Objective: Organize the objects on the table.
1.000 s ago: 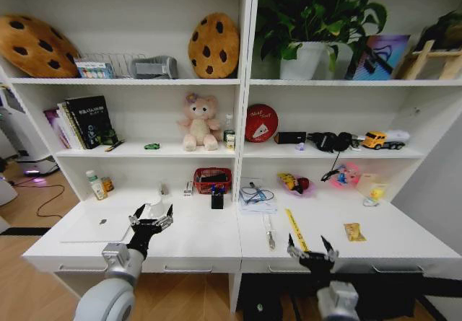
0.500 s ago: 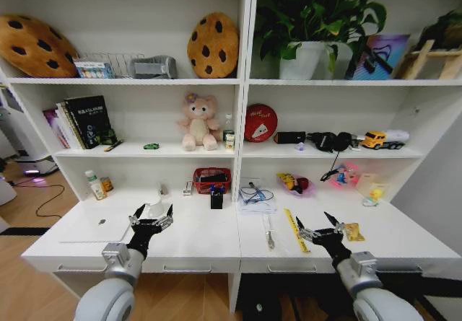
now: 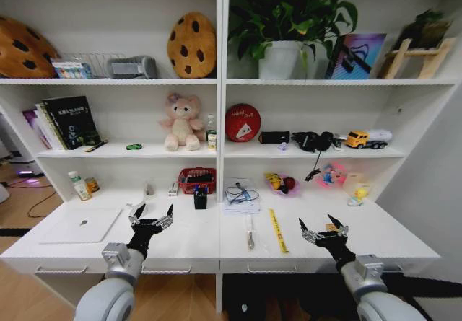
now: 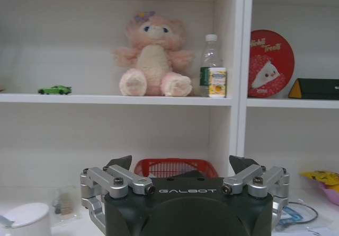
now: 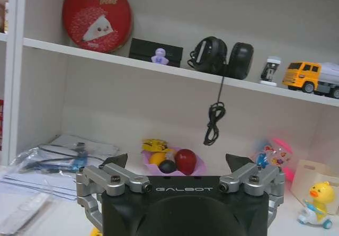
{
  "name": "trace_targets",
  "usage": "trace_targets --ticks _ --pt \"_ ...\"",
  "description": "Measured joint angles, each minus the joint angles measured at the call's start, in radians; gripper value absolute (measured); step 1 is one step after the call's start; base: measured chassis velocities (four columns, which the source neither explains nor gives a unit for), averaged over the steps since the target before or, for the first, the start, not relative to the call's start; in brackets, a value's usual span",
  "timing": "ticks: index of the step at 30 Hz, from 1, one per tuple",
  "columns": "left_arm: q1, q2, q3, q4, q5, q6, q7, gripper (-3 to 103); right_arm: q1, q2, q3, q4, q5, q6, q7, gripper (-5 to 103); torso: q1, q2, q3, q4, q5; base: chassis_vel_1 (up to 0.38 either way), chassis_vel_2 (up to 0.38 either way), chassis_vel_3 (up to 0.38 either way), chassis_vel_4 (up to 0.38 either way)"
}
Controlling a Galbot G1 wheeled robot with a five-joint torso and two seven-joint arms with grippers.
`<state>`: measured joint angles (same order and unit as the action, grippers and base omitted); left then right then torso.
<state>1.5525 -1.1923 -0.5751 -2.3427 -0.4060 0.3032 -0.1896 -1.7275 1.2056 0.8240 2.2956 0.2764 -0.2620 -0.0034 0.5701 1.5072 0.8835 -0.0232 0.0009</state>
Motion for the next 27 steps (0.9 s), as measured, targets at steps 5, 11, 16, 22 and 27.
trace_targets --ticks 5,11,16,22,27 --pt "0.0 0.0 0.0 0.0 0.0 0.0 0.0 100 -0.004 0.003 -0.026 0.011 0.005 0.002 0.03 100 0.0 0.0 0.0 0.0001 -0.0017 -0.332 -0.324 0.327 0.311" --pt "0.0 0.0 0.0 0.0 0.0 0.0 0.001 100 0.0 0.014 -0.051 0.001 0.027 0.003 0.088 100 0.0 0.0 0.0 0.0003 -0.001 -0.272 -0.284 0.29 0.283" --pt "0.0 0.0 0.0 0.0 0.0 0.0 0.001 100 0.006 0.018 -0.063 -0.006 0.115 -0.046 0.159 100 0.0 0.0 0.0 0.0 0.0 -0.031 -0.121 0.077 0.026" --pt "0.0 0.0 0.0 0.0 0.0 0.0 0.001 100 0.063 -0.028 -0.059 -0.059 0.319 -0.22 0.119 100 0.0 0.0 0.0 0.0004 -0.0015 0.027 0.077 -0.029 -0.052" --pt "0.0 0.0 0.0 0.0 0.0 0.0 0.0 100 0.199 -0.075 -0.141 -0.176 0.345 -0.273 0.102 100 0.0 0.0 0.0 0.0001 -0.0009 0.029 0.032 -0.016 -0.006"
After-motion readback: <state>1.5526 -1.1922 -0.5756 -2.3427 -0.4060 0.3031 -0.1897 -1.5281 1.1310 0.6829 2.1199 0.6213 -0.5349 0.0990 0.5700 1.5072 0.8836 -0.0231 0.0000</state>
